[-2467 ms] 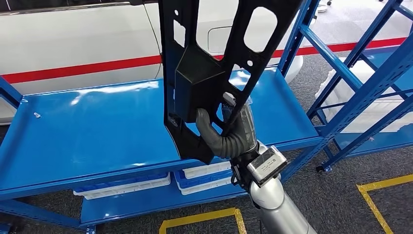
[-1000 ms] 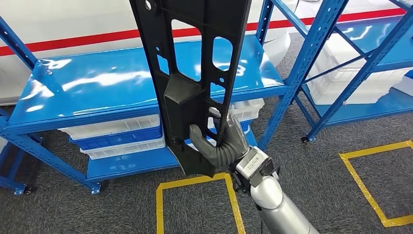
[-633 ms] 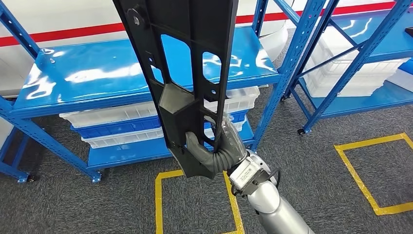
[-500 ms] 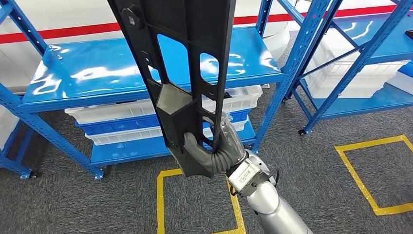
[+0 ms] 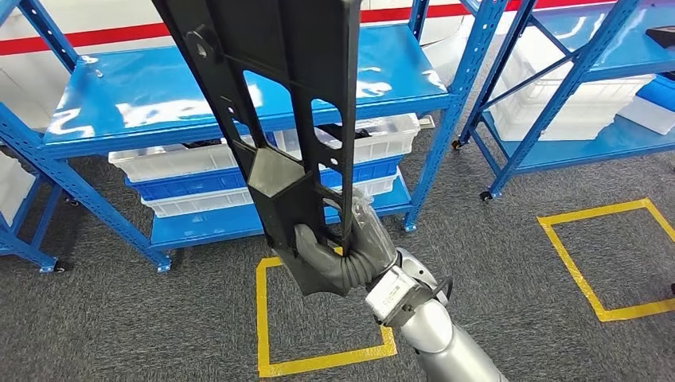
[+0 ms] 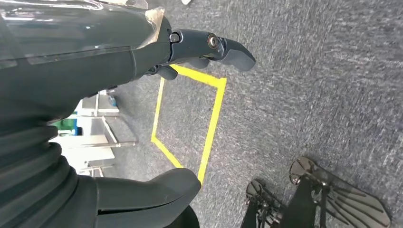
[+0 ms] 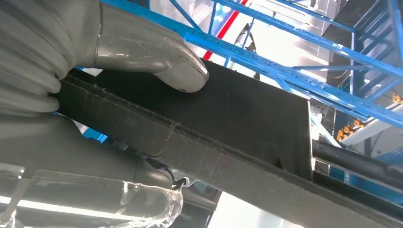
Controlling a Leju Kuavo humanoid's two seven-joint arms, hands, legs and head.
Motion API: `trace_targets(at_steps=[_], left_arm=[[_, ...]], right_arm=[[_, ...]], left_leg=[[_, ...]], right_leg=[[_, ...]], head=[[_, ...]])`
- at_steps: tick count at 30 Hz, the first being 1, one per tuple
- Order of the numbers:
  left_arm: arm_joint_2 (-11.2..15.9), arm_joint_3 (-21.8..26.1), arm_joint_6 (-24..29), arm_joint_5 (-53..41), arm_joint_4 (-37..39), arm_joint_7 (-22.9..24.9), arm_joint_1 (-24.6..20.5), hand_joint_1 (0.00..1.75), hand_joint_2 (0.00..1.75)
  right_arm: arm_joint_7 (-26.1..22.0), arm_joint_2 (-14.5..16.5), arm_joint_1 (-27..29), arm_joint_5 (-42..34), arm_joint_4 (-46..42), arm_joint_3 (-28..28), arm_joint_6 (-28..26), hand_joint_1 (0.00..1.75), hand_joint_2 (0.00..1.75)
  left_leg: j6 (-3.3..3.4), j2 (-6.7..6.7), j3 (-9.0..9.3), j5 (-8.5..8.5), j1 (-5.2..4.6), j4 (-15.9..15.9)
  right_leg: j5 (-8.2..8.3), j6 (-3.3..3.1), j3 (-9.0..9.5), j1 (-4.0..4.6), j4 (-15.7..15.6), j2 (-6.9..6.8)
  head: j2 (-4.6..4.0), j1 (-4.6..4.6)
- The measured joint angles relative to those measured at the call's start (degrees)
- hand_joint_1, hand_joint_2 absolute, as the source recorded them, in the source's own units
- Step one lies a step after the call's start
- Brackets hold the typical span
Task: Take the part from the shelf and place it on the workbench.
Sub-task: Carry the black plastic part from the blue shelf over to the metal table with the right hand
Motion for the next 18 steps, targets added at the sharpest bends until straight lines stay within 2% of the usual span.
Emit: trace_targets(at_steps=[1,2,4,5,6,7,8,9,11,12,13,15,17,18], left_arm=[[0.07,0.08,-0.07,-0.02,0.0,0.0,0.06,0.0,1.75],[0.14,0.15,-0.14,-0.05,0.0,0.0,0.16,0.0,1.75],[0.25,0.22,-0.24,-0.16,0.0,0.0,0.34,0.0,1.75],[0.31,0.24,-0.24,-0.24,0.0,0.0,0.41,0.0,1.75],[0.35,0.25,-0.21,-0.33,0.0,0.0,0.48,0.0,1.75],[0.4,0.26,-0.16,-0.42,0.0,0.0,0.54,0.0,1.75],[0.43,0.26,-0.1,-0.49,0.0,0.0,0.6,0.0,1.75],[0.47,0.26,-0.02,-0.56,0.0,0.0,0.64,0.0,1.75],[0.58,0.26,0.22,-0.81,0.0,0.0,0.58,0.0,1.75],[0.64,0.26,0.4,-0.97,0.0,0.0,0.52,0.0,1.75],[0.7,0.25,0.6,-1.1,0.0,0.0,0.49,0.0,1.75],[0.81,0.25,0.9,-1.2,0.0,0.0,0.61,0.0,1.75],[0.86,0.26,1.04,-1.22,0.0,0.0,0.78,0.0,1.75],[0.87,0.26,1.07,-1.25,0.0,0.0,0.81,0.0,1.75]], right_arm=[[-0.01,0.15,-0.01,0.24,0.08,0.03,0.08,1.75,1.75],[-0.01,0.38,-0.02,0.47,0.17,0.08,0.13,1.75,1.75],[-0.02,0.88,-0.01,1.0,0.32,0.19,0.14,1.75,1.75],[0.01,1.07,0.04,1.35,0.36,0.25,0.09,1.75,1.75],[0.07,1.21,0.15,1.75,0.4,0.3,0.01,1.75,1.75],[0.17,1.34,0.28,2.13,0.43,0.34,-0.08,1.75,1.75],[0.28,1.48,0.43,2.44,0.44,0.39,-0.16,1.75,1.75],[0.37,1.61,0.56,2.69,0.44,0.43,-0.2,1.75,1.75],[0.45,1.79,0.67,3.06,0.44,0.49,-0.22,1.75,1.75],[0.46,1.82,0.71,3.24,0.44,0.5,-0.22,1.75,1.75],[0.47,1.83,0.8,3.37,0.44,0.51,-0.22,1.75,1.75],[0.48,1.83,1.03,3.51,0.44,0.56,-0.22,1.75,1.75],[0.37,1.74,1.3,3.58,0.44,0.59,-0.25,1.75,1.75],[0.26,1.62,1.47,3.62,0.44,0.59,-0.26,1.75,1.75]], left_leg=[[-0.31,-0.12,-0.27,-0.48,0.12,0.32],[-0.62,-0.24,-0.71,-1.88,0.23,1.45],[-1.23,-0.53,-2.31,-6.65,0.45,6.81],[-1.48,-0.6,-3.33,-8.85,0.51,10.52],[-1.71,-0.66,-4.07,-10.03,0.56,13.71],[-1.87,-0.68,-4.19,-10.1,0.64,15.52],[-1.94,-0.63,-3.32,-9.22,0.75,15.33],[-1.93,-0.44,-1.39,-7.84,0.85,13.06],[-1.73,0.93,3.49,-6.35,0.75,5.83],[-1.49,1.59,5.1,-6.27,0.54,3.15],[-1.23,1.99,5.83,-6.55,0.27,1.61],[-0.46,1.49,5.68,-6.51,-0.04,0.87],[0.56,0.8,5.5,-5.94,0.1,0.22],[1.08,0.46,5.37,-5.58,0.21,-0.07]], right_leg=[[0.38,-0.52,-0.31,-0.23,-0.01,-0.04],[0.77,-1.17,-0.59,-0.45,-0.05,-0.11],[1.6,-2.22,-1.07,-0.49,-0.05,-0.39],[1.96,-2.47,-1.47,-0.39,-0.01,-0.58],[2.28,-2.55,-1.9,-0.32,0.06,-0.81],[2.54,-2.53,-2.33,-0.27,0.19,-1.05],[2.71,-2.47,-2.73,-0.26,0.38,-1.33],[2.8,-2.41,-3.07,-0.27,0.63,-1.63],[2.85,-2.22,-3.57,-0.12,1.12,-2.25],[2.91,-2.0,-3.76,0.03,1.27,-2.6],[2.98,-1.76,-3.93,0.19,1.37,-2.96],[3.18,-1.12,-4.16,0.39,1.43,-3.71],[2.24,-0.73,-4.93,0.34,2.67,-3.16],[0.93,-0.77,-5.91,0.32,4.78,-2.41]], head=[[0.01,-0.02],[0.01,-0.04],[0.0,-0.09],[-0.01,-0.08],[0.0,-0.09],[0.0,-0.09],[0.0,-0.1],[0.0,-0.11],[-0.01,-0.11],[-0.01,-0.09],[-0.01,-0.07],[0.0,-0.04],[0.01,-0.02],[0.01,-0.01]])
